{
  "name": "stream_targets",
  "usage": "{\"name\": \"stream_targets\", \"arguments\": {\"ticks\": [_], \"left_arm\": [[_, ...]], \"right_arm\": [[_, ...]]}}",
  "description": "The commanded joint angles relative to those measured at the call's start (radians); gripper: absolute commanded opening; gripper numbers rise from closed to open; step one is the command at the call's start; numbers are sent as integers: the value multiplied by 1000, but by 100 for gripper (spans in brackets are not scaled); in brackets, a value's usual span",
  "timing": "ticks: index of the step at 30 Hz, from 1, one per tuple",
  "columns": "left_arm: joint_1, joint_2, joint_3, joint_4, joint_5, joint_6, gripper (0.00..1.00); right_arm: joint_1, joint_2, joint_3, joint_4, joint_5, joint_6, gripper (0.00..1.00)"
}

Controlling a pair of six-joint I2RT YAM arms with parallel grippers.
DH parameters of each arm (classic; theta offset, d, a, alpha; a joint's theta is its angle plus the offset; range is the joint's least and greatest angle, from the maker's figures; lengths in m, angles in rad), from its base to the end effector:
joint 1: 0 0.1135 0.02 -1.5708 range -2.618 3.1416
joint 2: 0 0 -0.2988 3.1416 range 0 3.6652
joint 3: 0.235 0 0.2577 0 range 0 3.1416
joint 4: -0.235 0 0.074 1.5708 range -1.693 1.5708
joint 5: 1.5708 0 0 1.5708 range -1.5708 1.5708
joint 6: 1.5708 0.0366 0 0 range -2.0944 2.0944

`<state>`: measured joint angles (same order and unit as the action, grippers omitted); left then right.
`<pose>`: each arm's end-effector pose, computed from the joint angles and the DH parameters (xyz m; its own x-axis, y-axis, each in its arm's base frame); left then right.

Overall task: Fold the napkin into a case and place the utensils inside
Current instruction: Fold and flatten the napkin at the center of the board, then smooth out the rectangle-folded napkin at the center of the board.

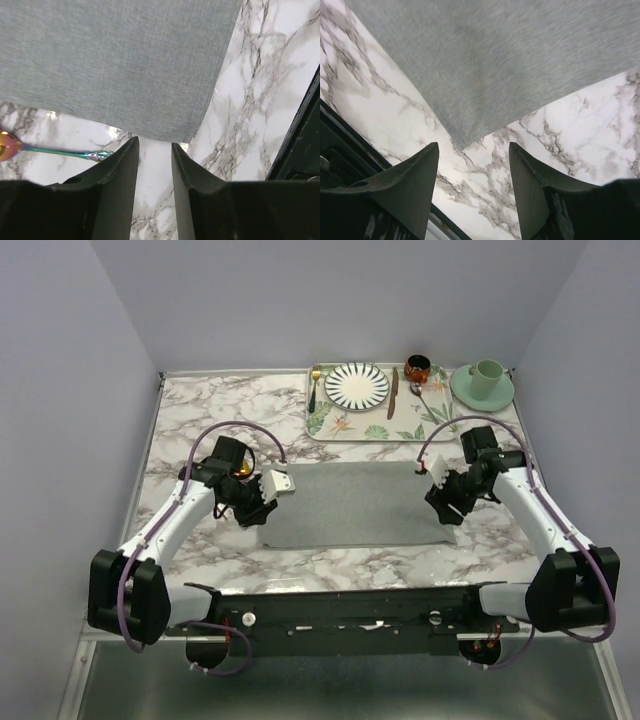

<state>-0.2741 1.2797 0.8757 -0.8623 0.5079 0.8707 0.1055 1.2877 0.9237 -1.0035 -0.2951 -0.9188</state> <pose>0.2070 -0.0767 0.2553 -0.3035 0.7795 -0.5480 0.9452 0.3190 -0.0696 0.2118 0.0331 0.2605 -0.4645 -0.8139 -0.3489 -0.8707 0.4916 0.0123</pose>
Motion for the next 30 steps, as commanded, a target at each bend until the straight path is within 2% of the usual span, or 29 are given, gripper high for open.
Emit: {"name": "stream_targets", "arguments": {"ticks": [1,5,11,16,23,27,30], "left_arm": [[-8,-10,36,9,73,-82,43],[-43,67,20,77,51,-143,38],[-93,113,-46,131,-26,-187,35],[-99,145,-127,141,-92,-167,34],[-99,218,-164,157,-187,-144,33],[-99,166,-109,97,-174,-131,33],[-97,78,-34,40,-108,-136,35]], "right_arm": [[0,79,116,-44,-101,118,63],[0,197,153,5,-87,167,49],[2,303,104,77,-15,186,39],[2,311,-52,166,74,147,37],[2,266,-175,210,177,107,37],[-1,202,-166,178,212,103,38],[-15,147,-62,91,135,132,38]]}}
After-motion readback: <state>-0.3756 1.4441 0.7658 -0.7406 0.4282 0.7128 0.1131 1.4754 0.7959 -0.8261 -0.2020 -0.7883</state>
